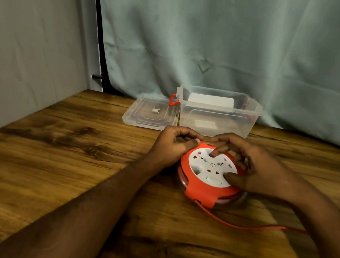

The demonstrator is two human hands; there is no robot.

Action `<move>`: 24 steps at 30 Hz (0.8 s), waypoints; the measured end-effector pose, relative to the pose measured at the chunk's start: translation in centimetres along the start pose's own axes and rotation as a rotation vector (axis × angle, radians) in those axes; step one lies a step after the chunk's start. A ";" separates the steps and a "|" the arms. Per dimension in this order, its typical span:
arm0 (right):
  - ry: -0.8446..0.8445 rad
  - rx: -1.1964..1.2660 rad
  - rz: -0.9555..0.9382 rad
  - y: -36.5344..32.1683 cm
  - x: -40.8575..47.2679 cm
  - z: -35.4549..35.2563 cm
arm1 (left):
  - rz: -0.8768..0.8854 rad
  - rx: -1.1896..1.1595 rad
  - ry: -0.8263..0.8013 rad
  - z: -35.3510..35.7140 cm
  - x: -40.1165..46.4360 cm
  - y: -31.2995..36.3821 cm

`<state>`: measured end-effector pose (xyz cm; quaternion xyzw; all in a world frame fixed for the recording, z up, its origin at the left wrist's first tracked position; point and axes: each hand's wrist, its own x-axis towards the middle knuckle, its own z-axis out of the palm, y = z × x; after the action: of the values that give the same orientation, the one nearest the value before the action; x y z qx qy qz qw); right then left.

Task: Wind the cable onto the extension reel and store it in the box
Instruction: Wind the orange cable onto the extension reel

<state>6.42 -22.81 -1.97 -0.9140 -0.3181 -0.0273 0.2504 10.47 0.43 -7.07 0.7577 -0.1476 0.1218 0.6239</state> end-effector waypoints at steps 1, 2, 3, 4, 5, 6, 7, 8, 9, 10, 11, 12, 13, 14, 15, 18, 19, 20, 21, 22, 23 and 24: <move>-0.006 0.006 -0.002 0.0 -0.1 -0.2 | 0.000 -0.003 0.003 0.0 0.0 0.0; -0.006 0.017 -0.011 0.0 -0.1 -0.2 | 0.003 0.000 0.006 0.0 0.0 -0.1; -0.004 0.022 -0.018 -0.1 -0.1 -0.3 | 0.009 0.005 0.009 0.0 0.1 -0.1; 0.001 0.032 -0.018 -0.1 -0.1 -0.4 | 0.015 0.011 0.011 0.0 0.2 -0.2; 0.004 0.050 -0.011 -0.2 -0.1 -0.4 | 0.020 0.014 0.012 0.0 0.2 -0.2; 0.004 0.066 -0.002 -0.3 -0.1 -0.4 | 0.022 0.013 0.014 0.0 0.3 -0.3; 0.003 0.083 0.007 -0.5 -0.1 -0.3 | 0.020 0.012 0.013 0.0 0.2 -0.3; 0.006 0.093 0.014 -0.5 -0.1 -0.2 | 0.018 0.011 0.013 0.0 0.2 -0.2; 0.011 0.099 0.021 -0.6 -0.2 -0.2 | 0.019 0.009 0.013 0.0 0.1 -0.2; 0.016 0.102 0.028 -0.6 -0.2 -0.1 | 0.019 0.007 0.014 0.0 0.1 -0.2; 0.021 0.103 0.031 -0.7 -0.3 -0.1 | 0.020 0.006 0.013 0.0 0.1 -0.2; 0.026 0.100 0.031 -0.8 -0.3 -0.1 | 0.020 0.006 0.011 0.0 0.0 -0.2; 0.029 0.100 0.031 -0.9 -0.2 0.0 | 0.020 0.006 0.012 0.0 0.0 -0.2; 0.032 0.105 0.035 -1.0 -0.2 0.0 | 0.021 0.005 0.012 0.0 0.1 -0.2; 0.033 0.110 0.041 -1.0 -0.1 0.0 | 0.022 0.004 0.012 0.0 0.1 -0.2; 0.028 0.104 0.058 -1.0 0.0 -0.2 | 0.014 0.000 0.010 0.0 0.1 -0.2; 0.028 0.101 0.064 -1.1 0.0 -0.2 | 0.011 -0.004 0.009 0.0 0.1 -0.2; 0.030 0.101 0.069 -1.2 0.0 -0.3 | 0.012 -0.006 0.008 0.0 0.1 -0.3; 0.034 0.103 0.076 -1.2 -0.1 -0.4 | 0.016 -0.007 0.007 0.0 0.1 -0.2; 0.034 0.103 0.086 -1.3 -0.1 -0.5 | 0.020 -0.008 0.004 -0.1 0.1 -0.2; 0.033 0.101 0.099 -1.3 -0.1 -0.5 | 0.022 -0.008 0.000 -0.1 0.1 -0.2; 0.032 0.097 0.106 -1.4 -0.2 -0.6 | 0.024 -0.008 -0.004 -0.1 0.1 -0.1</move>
<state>5.53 -22.28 -0.90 -0.9158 -0.2661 -0.0132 0.3007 10.62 0.54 -7.13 0.7537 -0.1582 0.1271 0.6251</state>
